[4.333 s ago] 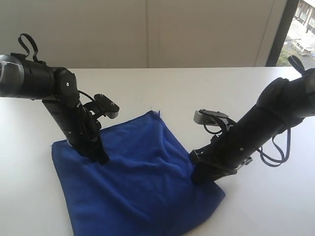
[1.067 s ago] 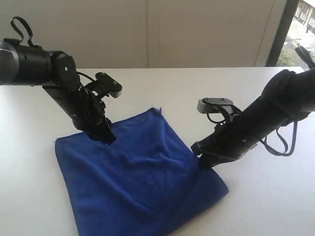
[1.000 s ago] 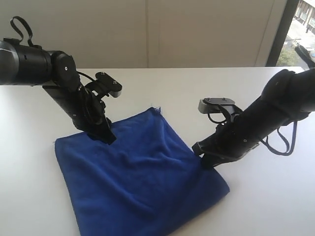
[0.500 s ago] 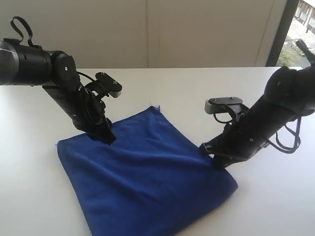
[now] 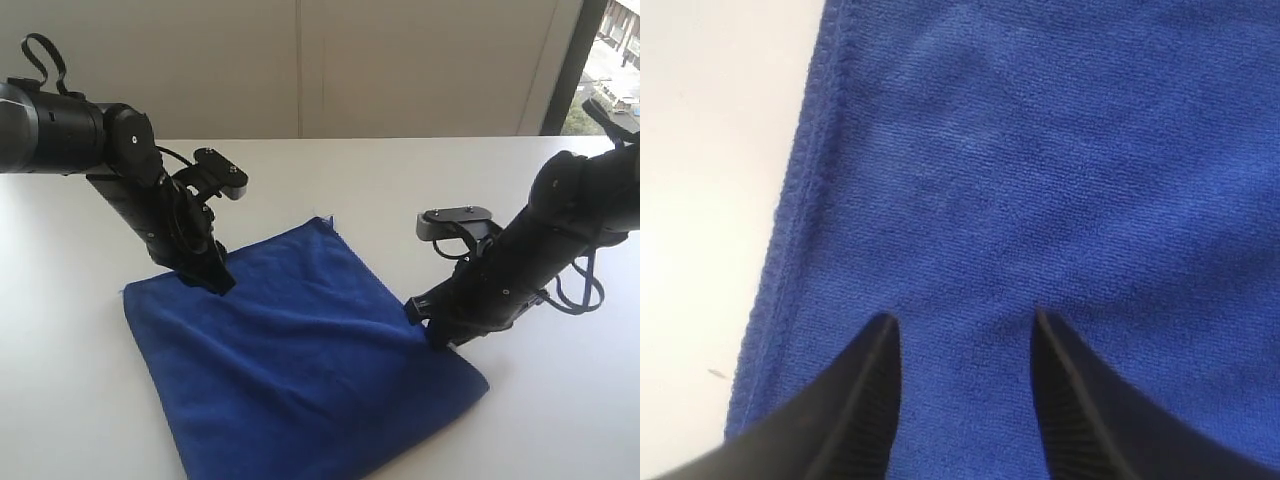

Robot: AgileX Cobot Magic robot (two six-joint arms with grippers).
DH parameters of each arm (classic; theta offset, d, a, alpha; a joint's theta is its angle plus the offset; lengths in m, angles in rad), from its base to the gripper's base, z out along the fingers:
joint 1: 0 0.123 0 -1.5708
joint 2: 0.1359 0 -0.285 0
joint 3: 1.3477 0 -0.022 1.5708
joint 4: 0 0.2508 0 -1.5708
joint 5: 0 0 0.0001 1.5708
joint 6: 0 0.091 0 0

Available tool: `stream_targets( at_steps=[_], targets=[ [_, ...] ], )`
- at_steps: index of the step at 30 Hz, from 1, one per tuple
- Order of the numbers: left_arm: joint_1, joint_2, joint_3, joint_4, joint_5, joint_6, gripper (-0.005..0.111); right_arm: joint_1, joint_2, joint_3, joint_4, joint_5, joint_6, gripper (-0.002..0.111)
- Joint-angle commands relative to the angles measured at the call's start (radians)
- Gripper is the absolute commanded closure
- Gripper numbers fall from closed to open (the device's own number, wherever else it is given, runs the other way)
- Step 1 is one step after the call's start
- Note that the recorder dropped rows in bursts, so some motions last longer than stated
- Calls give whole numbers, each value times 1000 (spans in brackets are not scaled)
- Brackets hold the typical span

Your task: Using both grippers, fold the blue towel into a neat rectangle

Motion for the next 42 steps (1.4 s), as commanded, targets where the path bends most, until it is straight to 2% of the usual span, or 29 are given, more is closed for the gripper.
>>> stream_targets(
  at_steps=[1,4,6,8,10,12,13,15,19,24,27,30,35,42],
  targets=[
    [0,-10,-4,-13,35,-2,59,-4,-34,-12,-28,-111,5,57],
    [0,-10,-4,-11,39,-2,59,-4,-83,-57,-65,-141,5,51],
    [0,-10,-4,-11,50,-2,59,-5,-110,-99,-67,-143,5,51],
    [0,-14,-4,-11,85,-2,59,-11,-120,-148,-67,-108,27,57],
    [0,-26,-4,-9,139,-15,63,-27,-108,-222,-71,-20,30,77],
    [0,-48,-4,12,183,-61,76,-42,-70,-296,-74,67,-8,104],
    [0,-64,-1,33,192,-85,87,-50,-43,-342,-74,117,-27,107],
    [0,-106,17,43,172,-115,106,-52,17,-430,-72,212,-87,108],
    [-16,-189,105,-29,97,-151,107,-46,156,-621,-4,376,-178,108],
    [-105,-205,257,-162,5,-151,107,-21,303,-782,104,462,-241,108],
    [-165,-205,328,-172,-85,-162,107,19,369,-851,104,474,-242,108],
    [-200,-205,365,-184,-119,-199,107,55,430,-897,102,474,-242,108],
    [-209,-205,406,-213,-121,-213,107,77,489,-928,98,454,-242,108],
    [-209,-205,498,-279,-168,-213,107,79,538,-928,128,319,-242,108]
  ],
)
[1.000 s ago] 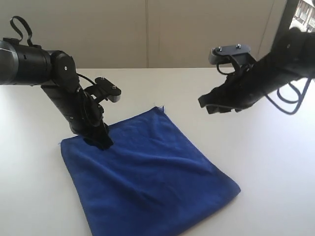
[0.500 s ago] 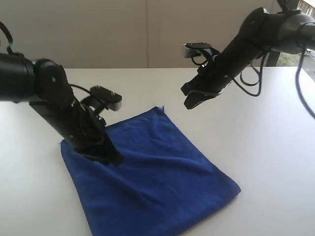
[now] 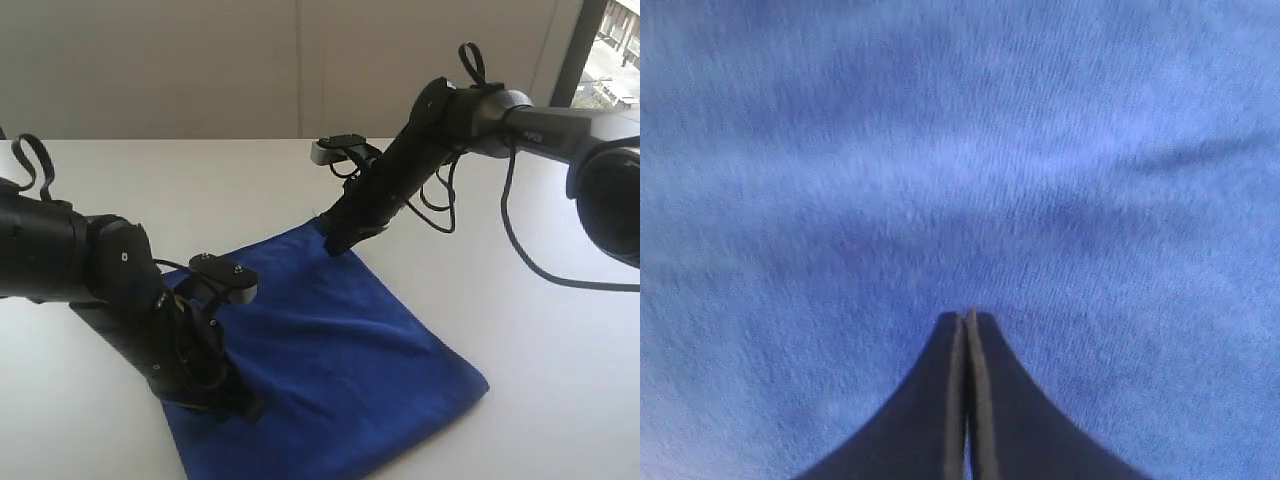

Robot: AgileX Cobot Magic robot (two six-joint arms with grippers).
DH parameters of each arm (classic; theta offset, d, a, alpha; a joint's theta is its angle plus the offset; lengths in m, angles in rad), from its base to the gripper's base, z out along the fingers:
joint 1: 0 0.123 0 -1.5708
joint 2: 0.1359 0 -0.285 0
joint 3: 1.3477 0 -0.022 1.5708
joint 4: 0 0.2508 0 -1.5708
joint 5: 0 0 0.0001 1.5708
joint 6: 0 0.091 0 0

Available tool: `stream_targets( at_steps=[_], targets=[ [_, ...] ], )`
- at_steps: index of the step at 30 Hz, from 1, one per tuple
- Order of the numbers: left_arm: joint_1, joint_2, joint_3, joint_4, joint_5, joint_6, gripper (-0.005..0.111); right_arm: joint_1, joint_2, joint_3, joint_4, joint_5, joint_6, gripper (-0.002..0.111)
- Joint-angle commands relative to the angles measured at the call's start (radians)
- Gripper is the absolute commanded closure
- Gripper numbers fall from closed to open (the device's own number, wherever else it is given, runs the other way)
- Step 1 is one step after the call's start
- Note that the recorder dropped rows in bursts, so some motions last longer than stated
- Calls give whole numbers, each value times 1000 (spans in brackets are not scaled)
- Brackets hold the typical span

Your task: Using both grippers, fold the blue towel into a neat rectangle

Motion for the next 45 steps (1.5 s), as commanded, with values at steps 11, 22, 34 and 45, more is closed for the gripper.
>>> stream_targets(
  at_steps=[11,22,34,45],
  targets=[
    [-6,-7,61,-41,7,-11,107,0,78,-20,-57,-192,53,108],
    [-6,-53,65,-41,-62,-2,107,0,56,-102,8,-78,44,108],
    [127,-207,65,3,-211,-2,107,0,-136,-128,-216,209,72,108],
    [272,3,65,22,-303,67,107,92,-406,588,-247,21,104,108]
  ],
)
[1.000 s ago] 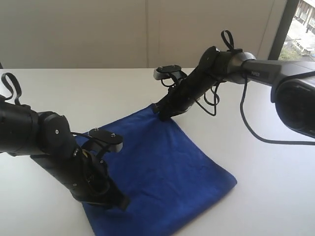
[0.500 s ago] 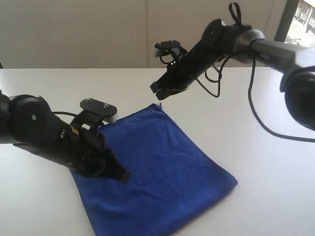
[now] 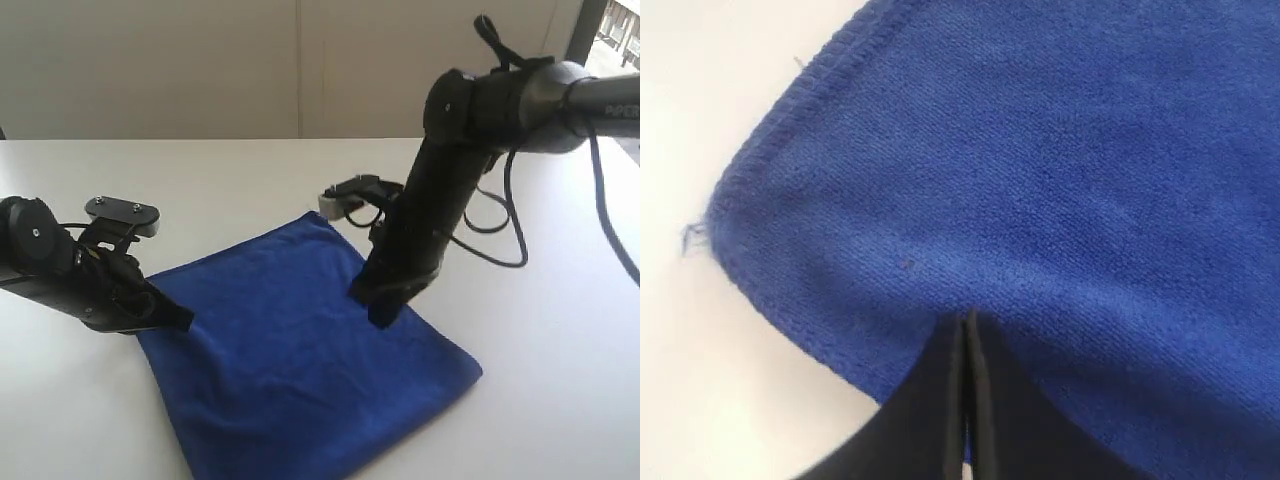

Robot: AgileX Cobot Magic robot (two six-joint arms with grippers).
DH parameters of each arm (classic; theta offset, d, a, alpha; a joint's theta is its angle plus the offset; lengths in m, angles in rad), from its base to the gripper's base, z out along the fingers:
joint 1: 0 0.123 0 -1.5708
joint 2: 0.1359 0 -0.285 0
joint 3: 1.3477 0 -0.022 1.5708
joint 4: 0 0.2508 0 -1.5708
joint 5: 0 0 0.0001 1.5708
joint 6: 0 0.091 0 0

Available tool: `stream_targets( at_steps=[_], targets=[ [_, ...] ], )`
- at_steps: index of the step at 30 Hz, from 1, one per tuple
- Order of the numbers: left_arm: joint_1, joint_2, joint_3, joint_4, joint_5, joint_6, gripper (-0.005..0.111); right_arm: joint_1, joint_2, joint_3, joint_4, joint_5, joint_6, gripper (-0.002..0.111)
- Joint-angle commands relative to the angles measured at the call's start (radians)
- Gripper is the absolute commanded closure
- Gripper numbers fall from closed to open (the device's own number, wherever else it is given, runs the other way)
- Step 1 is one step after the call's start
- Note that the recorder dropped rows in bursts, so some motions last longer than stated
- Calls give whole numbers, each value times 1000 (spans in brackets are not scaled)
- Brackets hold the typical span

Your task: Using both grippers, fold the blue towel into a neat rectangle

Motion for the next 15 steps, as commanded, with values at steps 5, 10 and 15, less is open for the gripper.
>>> stream_targets(
  at_steps=[5,10,15],
  targets=[
    [0,61,7,0,45,82,107,9,-57,301,-18,-173,34,108],
    [3,59,7,30,97,82,107,9,-83,313,-18,-163,50,108],
    [3,33,7,30,114,82,107,9,-114,313,-18,-161,55,108]
  ],
)
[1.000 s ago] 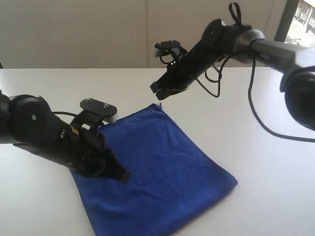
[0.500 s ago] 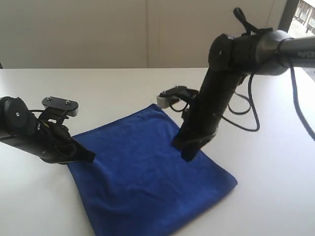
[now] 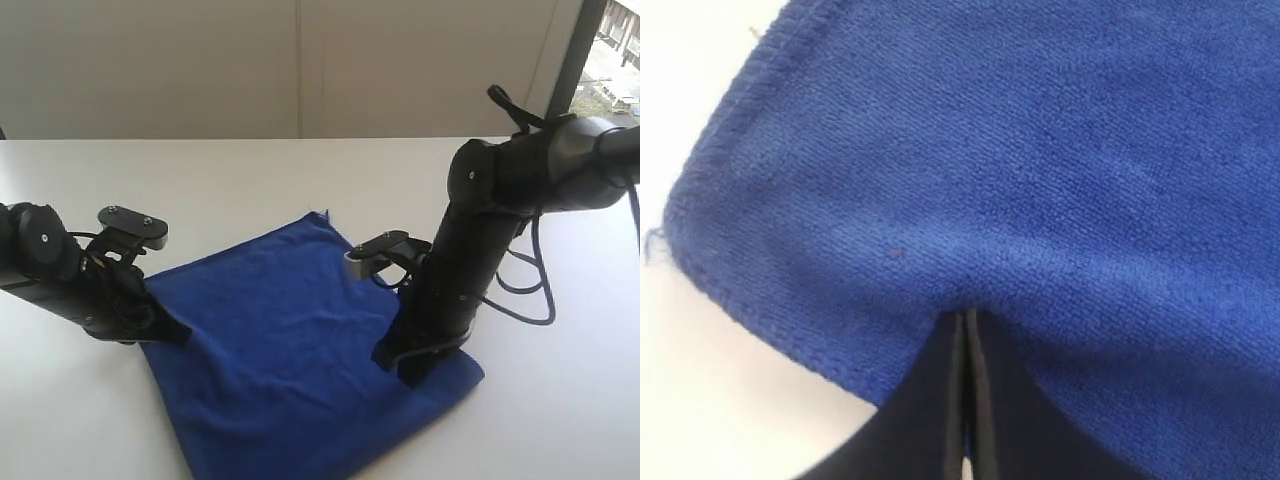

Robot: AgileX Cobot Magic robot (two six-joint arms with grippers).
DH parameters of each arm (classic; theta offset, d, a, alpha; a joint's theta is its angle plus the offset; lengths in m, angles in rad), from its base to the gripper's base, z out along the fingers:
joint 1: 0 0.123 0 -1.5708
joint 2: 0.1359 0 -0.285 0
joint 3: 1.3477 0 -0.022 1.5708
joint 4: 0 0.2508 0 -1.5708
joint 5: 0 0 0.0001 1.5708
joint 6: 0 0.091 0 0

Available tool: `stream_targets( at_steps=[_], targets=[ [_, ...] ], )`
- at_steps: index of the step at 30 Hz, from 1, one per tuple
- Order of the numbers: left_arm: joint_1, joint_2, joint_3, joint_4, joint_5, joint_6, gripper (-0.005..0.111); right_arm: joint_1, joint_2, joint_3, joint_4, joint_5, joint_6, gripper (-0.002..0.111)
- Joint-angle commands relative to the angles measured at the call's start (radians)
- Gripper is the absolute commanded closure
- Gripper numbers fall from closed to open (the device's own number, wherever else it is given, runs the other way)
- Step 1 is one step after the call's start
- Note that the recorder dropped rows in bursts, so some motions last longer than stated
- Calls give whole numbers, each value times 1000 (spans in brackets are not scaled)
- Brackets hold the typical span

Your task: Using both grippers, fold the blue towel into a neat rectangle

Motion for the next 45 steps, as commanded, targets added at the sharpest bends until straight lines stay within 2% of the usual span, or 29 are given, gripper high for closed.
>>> stream_targets(
  at_steps=[1,7,13,21,27,32,35,39,45],
  targets=[
    [3,-22,13,4,84,2,107,0,-33,4,-1,3,7,108],
    [3,-157,-53,4,96,2,107,0,-41,4,-23,-67,7,108],
    [3,-250,-90,4,121,27,107,0,-9,4,-78,-44,43,108],
    [3,-284,-90,21,127,83,107,9,-9,94,-27,0,43,108],
    [22,-284,-90,41,131,81,107,122,-9,144,22,24,43,108],
    [86,-276,-86,44,171,81,107,241,-11,137,160,25,5,108],
    [129,-274,-86,46,207,81,107,278,-23,101,182,36,2,108],
    [168,-274,-86,48,243,81,107,264,-77,-20,175,17,2,108],
    [173,-274,-86,44,325,81,107,191,-44,-172,90,-250,24,108]
  ],
)
